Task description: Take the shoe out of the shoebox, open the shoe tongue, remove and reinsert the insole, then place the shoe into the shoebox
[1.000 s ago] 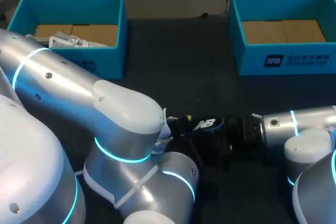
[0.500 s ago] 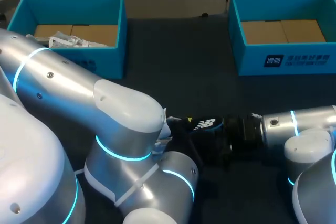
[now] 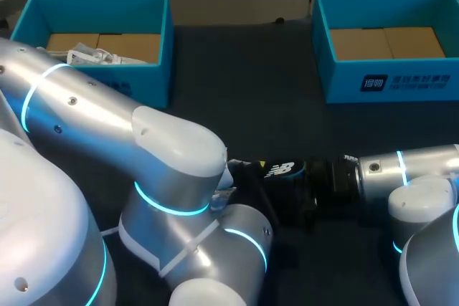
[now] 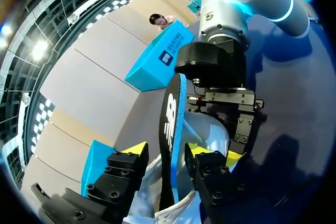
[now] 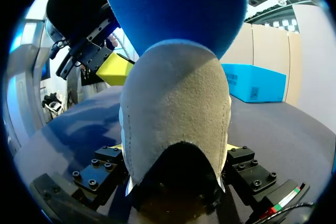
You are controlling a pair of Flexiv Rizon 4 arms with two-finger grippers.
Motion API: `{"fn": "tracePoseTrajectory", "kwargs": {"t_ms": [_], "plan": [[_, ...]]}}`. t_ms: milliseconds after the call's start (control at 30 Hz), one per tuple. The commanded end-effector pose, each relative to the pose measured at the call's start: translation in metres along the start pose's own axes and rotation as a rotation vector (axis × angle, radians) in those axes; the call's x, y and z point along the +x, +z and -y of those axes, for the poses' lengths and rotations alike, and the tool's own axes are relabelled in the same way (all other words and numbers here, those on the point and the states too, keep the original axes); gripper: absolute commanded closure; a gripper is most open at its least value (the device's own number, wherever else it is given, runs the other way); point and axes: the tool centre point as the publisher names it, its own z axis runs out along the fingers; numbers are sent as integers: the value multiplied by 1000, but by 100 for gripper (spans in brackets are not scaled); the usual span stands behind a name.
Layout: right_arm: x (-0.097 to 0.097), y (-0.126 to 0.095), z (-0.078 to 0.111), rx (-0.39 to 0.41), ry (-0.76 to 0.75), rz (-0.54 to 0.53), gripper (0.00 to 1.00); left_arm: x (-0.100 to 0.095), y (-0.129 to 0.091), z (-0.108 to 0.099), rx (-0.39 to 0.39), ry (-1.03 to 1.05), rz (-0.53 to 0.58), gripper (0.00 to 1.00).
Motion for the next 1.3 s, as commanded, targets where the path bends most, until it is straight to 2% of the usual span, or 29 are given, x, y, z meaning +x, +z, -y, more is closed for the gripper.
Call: {"fn": "tracePoseTrajectory", "kwargs": {"t_ms": [33, 100, 467, 633, 667, 700, 933, 1133, 1300], "plan": [[1, 1, -1, 5, 0, 0, 100, 3, 4, -5, 14, 3, 7, 57], [1, 1, -1, 5, 0, 0, 100, 3, 4, -6, 17, 3, 6, 62], [1, 1, -1, 5, 0, 0, 100, 4, 7, -8, 43, 11, -7, 69], [1, 1, -1, 5, 0, 0, 100, 6, 7, -9, 49, 16, -10, 82], [1, 1, -1, 5, 0, 0, 100, 6, 7, -9, 49, 16, -10, 89], [1, 1, -1, 5, 0, 0, 100, 6, 8, -9, 51, 16, -11, 100], [1, 1, -1, 5, 0, 0, 100, 0, 9, -8, 38, -6, -33, 100], [1, 1, -1, 5, 0, 0, 100, -10, 6, 1, 22, -48, -77, 100], [1, 1, -1, 5, 0, 0, 100, -14, 3, 8, 21, -58, -66, 100]]}}
